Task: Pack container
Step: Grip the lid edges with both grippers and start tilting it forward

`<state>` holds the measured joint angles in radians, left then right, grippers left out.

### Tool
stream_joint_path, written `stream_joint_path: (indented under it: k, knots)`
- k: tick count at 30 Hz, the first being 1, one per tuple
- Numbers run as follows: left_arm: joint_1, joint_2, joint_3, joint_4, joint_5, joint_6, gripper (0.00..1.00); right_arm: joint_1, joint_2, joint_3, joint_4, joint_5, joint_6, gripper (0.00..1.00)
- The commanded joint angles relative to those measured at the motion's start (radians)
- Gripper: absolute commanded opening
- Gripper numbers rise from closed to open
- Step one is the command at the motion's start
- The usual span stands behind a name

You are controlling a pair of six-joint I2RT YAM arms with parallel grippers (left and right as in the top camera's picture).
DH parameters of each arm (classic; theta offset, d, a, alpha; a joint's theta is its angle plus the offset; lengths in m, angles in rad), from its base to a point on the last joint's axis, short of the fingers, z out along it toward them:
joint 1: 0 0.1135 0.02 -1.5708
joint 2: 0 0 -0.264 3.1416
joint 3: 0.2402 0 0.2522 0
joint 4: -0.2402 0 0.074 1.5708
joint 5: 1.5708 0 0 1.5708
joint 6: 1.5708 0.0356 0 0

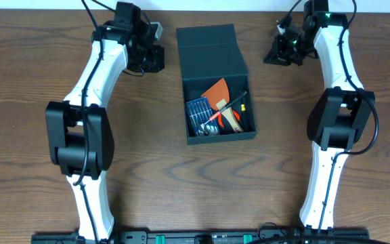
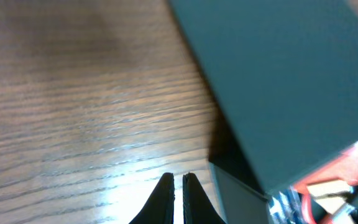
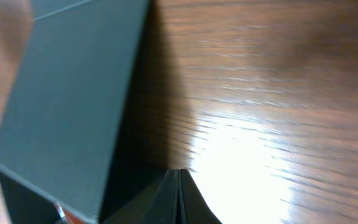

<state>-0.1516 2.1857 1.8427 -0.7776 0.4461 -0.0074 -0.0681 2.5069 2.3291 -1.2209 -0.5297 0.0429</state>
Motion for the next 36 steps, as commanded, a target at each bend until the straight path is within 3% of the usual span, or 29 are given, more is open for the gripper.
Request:
stream_joint_path:
  k: [1, 10, 17, 23, 36]
  knots:
    - [0.006, 0.081, 0.013, 0.000, -0.004, -0.036, 0.06, -0.001, -0.002, 0.010, 0.002, 0.070, 0.055, 0.01]
    - [0.030, 0.206, 0.013, 0.046, 0.285, -0.039, 0.06, 0.000, -0.001, -0.074, 0.040, 0.065, 0.065, 0.01]
    - [0.051, 0.212, 0.013, 0.149, 0.456, -0.039, 0.06, 0.004, 0.000, -0.211, 0.159, -0.072, 0.080, 0.01]
    - [0.051, 0.212, 0.013, 0.163, 0.463, -0.042, 0.06, 0.010, 0.011, -0.296, 0.241, -0.152, 0.096, 0.01]
    - [0.051, 0.227, 0.013, 0.187, 0.575, -0.009, 0.06, 0.064, 0.041, -0.299, 0.341, -0.254, 0.112, 0.01]
